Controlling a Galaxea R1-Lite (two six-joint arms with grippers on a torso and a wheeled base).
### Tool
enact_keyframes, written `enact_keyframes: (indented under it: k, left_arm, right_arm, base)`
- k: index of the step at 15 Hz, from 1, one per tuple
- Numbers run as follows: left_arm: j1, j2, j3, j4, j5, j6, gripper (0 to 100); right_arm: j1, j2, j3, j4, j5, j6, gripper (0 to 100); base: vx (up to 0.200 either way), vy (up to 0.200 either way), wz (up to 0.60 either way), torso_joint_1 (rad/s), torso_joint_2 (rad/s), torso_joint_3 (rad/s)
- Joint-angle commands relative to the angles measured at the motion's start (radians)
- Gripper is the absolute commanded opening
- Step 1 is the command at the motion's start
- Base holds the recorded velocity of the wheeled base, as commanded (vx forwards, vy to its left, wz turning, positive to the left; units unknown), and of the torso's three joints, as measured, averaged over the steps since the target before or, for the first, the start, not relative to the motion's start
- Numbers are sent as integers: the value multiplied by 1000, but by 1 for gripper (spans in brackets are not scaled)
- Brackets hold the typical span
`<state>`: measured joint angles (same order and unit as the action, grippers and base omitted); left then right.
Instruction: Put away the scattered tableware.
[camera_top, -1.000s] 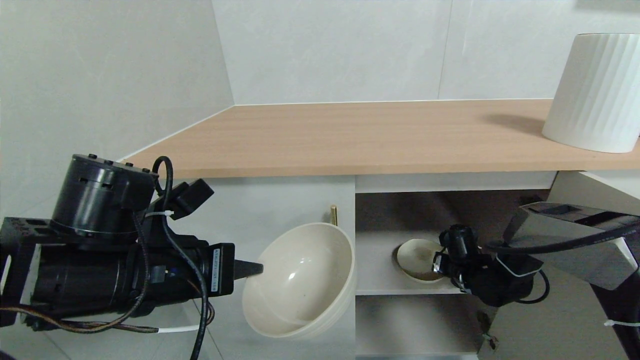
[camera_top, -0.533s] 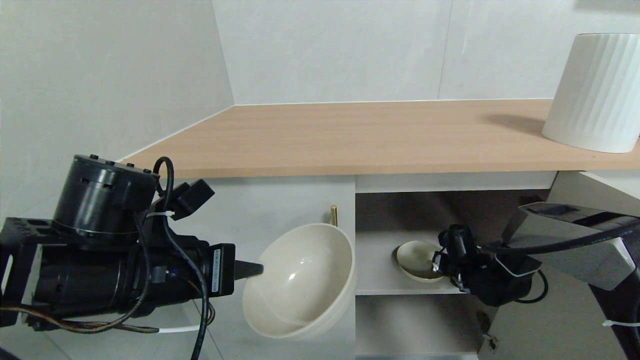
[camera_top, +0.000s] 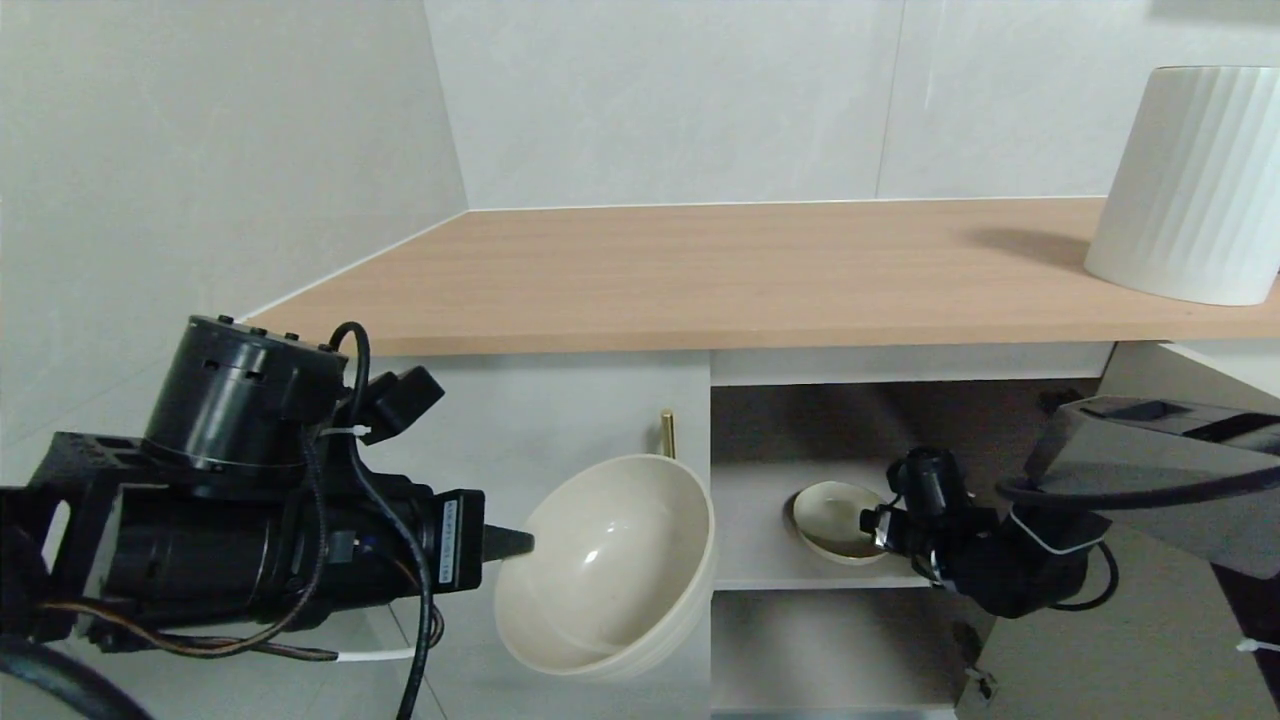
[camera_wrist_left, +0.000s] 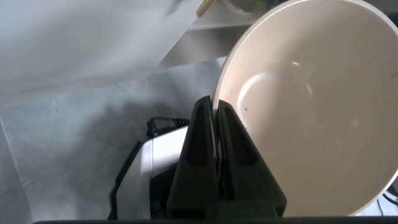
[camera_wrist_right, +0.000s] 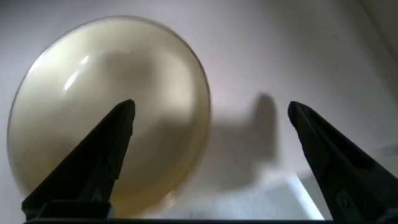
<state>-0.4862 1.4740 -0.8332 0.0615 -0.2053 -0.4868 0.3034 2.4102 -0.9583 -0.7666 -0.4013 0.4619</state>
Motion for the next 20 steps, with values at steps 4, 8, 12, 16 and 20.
enact_keyframes:
  k: [4,8,12,16,20]
  left_arm:
    - [-104,167,-69,52,67,-1,0]
    - [-180,328,-138,50,254,8,0]
    - [-244,407,-150,54,265,31,0]
    - [-282,422,-142,54,305,25,0]
    - [-304,399,-142,54,307,16,0]
  right_arm:
    - [72,-485,151,336,288,-5,100]
    - [175,-815,53,741,441,-117,100]
    - [332,-867,-27,951,440,-137,100]
    - [416,-732,-11,948,392,-128,100]
    - [461,-652,-14,946,364,-101,100]
  base:
    - [0,0,0,0,0,0]
    - [0,0,0,0,0,0]
    - [0,0,0,0,0,0]
    - [0,0,0,0,0,0]
    - [0,0,0,0,0,0]
